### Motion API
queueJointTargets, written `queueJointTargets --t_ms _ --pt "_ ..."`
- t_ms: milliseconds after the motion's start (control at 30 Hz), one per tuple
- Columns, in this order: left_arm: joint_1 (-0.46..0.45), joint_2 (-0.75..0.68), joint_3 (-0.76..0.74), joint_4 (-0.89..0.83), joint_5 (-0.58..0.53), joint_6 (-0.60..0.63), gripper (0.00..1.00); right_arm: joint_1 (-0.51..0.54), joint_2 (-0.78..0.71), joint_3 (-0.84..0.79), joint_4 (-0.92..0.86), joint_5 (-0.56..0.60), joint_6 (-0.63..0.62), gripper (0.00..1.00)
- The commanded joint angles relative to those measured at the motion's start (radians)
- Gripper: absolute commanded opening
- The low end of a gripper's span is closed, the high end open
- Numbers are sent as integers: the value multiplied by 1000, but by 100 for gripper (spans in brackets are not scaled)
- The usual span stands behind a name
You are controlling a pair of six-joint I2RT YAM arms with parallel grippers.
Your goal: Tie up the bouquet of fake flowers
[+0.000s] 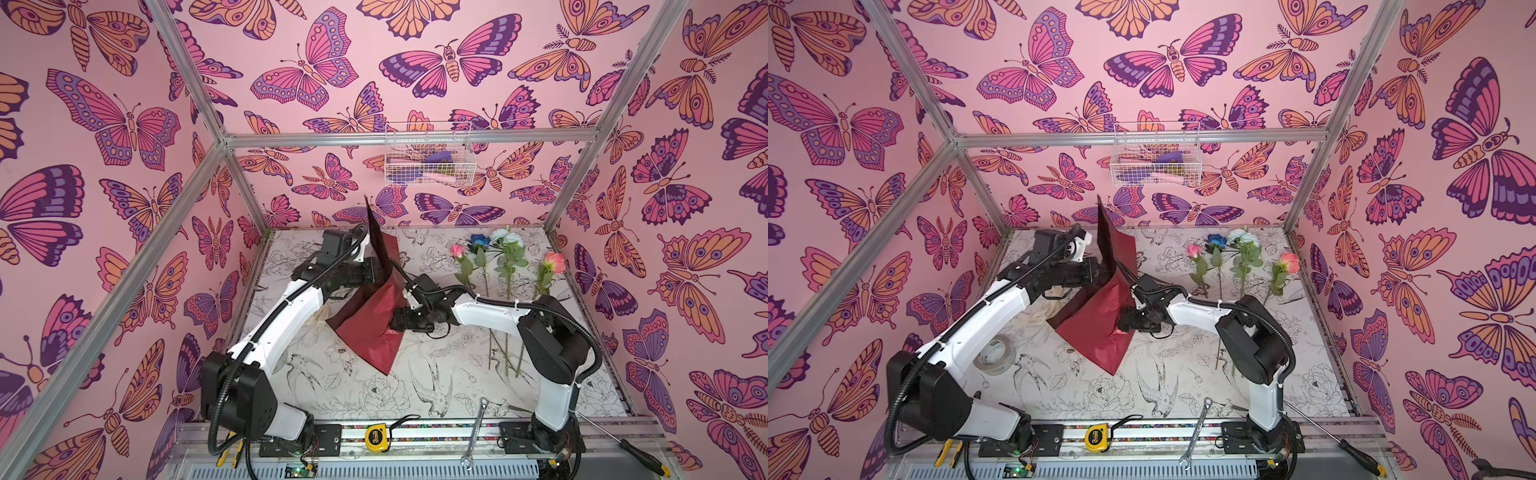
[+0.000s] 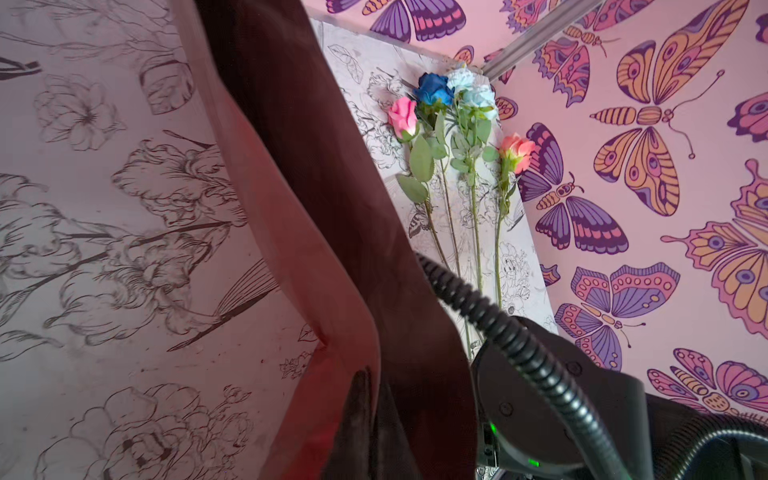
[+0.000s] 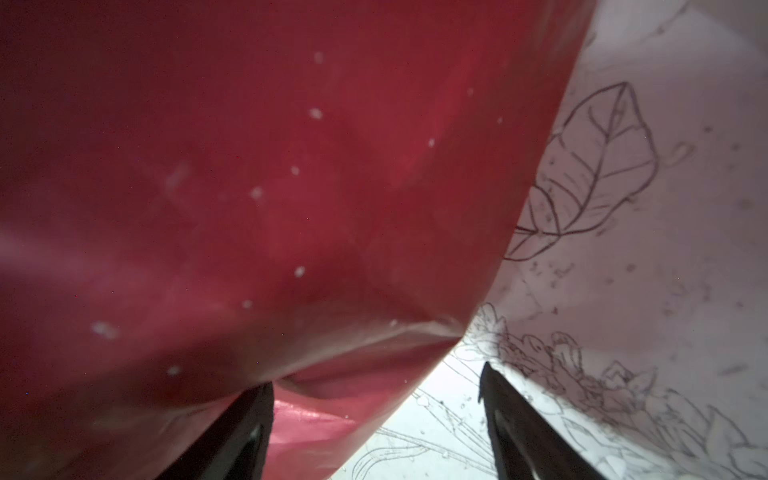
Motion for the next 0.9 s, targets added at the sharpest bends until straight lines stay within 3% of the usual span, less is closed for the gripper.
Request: queueJointTargets --t_ms 0,367,600,867 --pt "-45 52 45 -56 -43 22 0 -15 -73 -40 -68 81 -16 80" --pt "-199 111 248 -160 -185 54 0 -121 -306 -242 -152 203 -32 81" --pt "-221 68 306 -208 -234 70 0 -141 -276 -225 -46 66 -42 80" --pt "-249 44 332 -269 -295 98 0 -125 -70 -66 40 -91 -23 77"
